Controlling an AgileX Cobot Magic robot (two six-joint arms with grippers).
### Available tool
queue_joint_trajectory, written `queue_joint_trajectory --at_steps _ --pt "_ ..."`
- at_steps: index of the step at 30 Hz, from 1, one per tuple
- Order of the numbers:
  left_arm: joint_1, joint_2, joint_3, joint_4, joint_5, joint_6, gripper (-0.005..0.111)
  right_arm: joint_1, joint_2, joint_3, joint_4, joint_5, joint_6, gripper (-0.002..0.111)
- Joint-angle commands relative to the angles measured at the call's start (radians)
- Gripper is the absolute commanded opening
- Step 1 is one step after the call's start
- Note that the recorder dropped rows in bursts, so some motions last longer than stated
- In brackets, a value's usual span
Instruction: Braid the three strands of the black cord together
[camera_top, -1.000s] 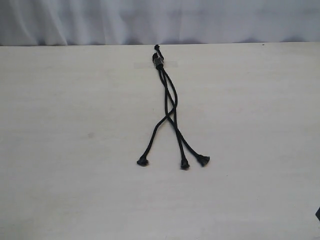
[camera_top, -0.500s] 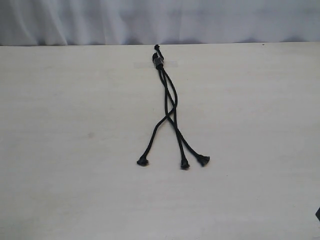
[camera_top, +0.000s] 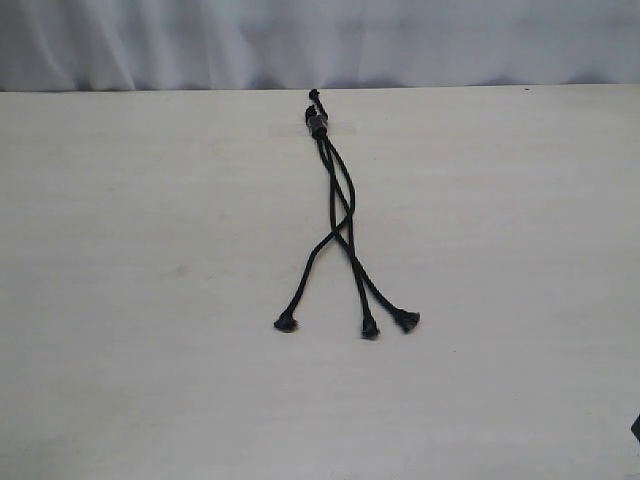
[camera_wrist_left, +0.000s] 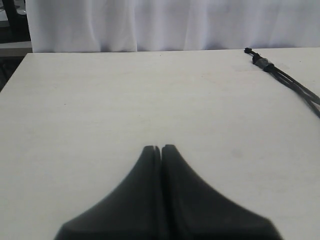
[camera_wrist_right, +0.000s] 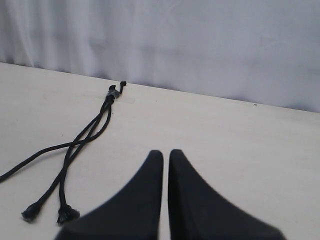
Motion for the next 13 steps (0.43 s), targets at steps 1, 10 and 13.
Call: queue_joint_trajectory --at_steps 1,10,13 --pt "0.001 -0.003 0.003 -0.003 -0.016 -0.001 0.000 0.002 -0.003 0.001 0.002 -0.013 0.000 0.004" --pt "0.001 -0.003 0.003 -0.003 -0.016 -0.001 0.000 0.002 -0.003 0.001 0.002 -0.013 0.000 0.004" --pt "0.001 -0.003 0.003 0.004 -0.008 -0.001 0.000 0.002 -0.003 0.001 0.002 -0.013 0.000 0.004"
